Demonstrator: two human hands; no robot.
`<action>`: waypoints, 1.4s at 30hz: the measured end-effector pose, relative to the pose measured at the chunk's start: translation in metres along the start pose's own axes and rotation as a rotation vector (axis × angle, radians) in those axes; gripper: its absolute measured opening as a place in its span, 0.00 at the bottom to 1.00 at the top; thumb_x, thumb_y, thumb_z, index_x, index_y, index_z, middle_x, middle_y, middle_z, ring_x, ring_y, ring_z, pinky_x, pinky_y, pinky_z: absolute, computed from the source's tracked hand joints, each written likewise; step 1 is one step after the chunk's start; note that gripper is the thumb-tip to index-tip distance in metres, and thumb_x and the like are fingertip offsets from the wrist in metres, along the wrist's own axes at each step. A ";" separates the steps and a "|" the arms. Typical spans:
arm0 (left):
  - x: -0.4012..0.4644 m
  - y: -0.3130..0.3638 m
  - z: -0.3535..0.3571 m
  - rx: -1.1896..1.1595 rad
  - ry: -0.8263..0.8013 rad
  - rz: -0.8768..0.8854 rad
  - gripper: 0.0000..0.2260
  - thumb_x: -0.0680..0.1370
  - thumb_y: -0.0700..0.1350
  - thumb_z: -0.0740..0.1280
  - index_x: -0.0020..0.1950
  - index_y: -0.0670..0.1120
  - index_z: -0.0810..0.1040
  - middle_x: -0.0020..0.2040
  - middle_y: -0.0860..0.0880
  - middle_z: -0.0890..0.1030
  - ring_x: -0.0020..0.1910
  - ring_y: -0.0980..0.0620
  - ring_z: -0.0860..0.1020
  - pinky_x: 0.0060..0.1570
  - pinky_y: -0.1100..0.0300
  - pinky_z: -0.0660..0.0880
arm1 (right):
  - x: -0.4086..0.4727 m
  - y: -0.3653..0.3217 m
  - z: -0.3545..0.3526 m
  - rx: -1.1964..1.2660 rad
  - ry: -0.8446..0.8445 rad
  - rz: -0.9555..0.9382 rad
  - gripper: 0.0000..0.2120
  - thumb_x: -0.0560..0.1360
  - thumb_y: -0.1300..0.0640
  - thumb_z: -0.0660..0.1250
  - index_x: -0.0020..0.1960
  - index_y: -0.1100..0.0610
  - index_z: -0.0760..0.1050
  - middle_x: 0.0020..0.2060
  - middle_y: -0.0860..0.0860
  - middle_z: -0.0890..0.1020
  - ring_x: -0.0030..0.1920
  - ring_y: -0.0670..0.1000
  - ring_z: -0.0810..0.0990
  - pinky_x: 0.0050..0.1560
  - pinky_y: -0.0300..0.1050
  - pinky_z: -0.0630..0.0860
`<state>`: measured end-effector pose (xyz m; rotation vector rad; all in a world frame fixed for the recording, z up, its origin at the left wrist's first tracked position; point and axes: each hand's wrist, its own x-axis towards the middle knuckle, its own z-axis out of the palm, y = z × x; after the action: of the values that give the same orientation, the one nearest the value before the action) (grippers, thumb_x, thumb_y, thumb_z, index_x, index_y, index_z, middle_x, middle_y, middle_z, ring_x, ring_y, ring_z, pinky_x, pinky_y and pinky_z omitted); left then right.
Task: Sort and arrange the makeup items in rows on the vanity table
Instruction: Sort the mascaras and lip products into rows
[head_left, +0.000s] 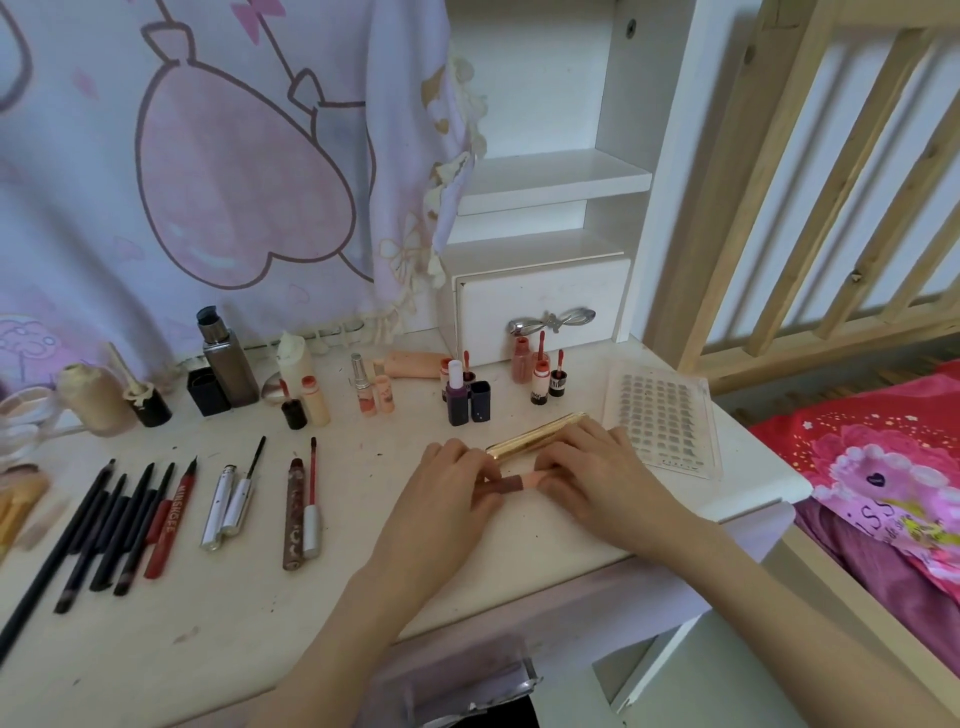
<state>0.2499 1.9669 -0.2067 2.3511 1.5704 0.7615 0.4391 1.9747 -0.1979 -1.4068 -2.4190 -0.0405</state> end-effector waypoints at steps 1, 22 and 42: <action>-0.001 0.000 -0.005 -0.050 -0.005 0.000 0.07 0.77 0.47 0.64 0.54 0.51 0.75 0.48 0.57 0.70 0.46 0.61 0.66 0.46 0.71 0.62 | -0.003 -0.003 -0.002 0.067 0.011 0.011 0.08 0.79 0.51 0.58 0.53 0.52 0.74 0.48 0.44 0.74 0.52 0.46 0.70 0.49 0.41 0.60; -0.018 -0.007 -0.050 -0.234 0.129 -0.089 0.21 0.75 0.55 0.57 0.25 0.45 0.69 0.20 0.51 0.67 0.22 0.58 0.65 0.26 0.71 0.63 | 0.004 -0.060 -0.035 0.408 -0.145 -0.084 0.08 0.77 0.47 0.62 0.44 0.51 0.75 0.29 0.43 0.74 0.30 0.44 0.70 0.32 0.36 0.65; -0.034 -0.030 -0.075 -0.204 -0.037 0.095 0.10 0.74 0.52 0.66 0.47 0.65 0.67 0.37 0.58 0.73 0.39 0.61 0.72 0.37 0.70 0.70 | 0.004 -0.066 -0.017 1.137 -0.189 0.319 0.16 0.73 0.43 0.60 0.37 0.52 0.79 0.22 0.44 0.68 0.22 0.43 0.62 0.25 0.33 0.61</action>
<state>0.1765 1.9400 -0.1669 2.2895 1.3068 0.8504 0.3864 1.9413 -0.1717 -1.1678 -1.7042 1.3420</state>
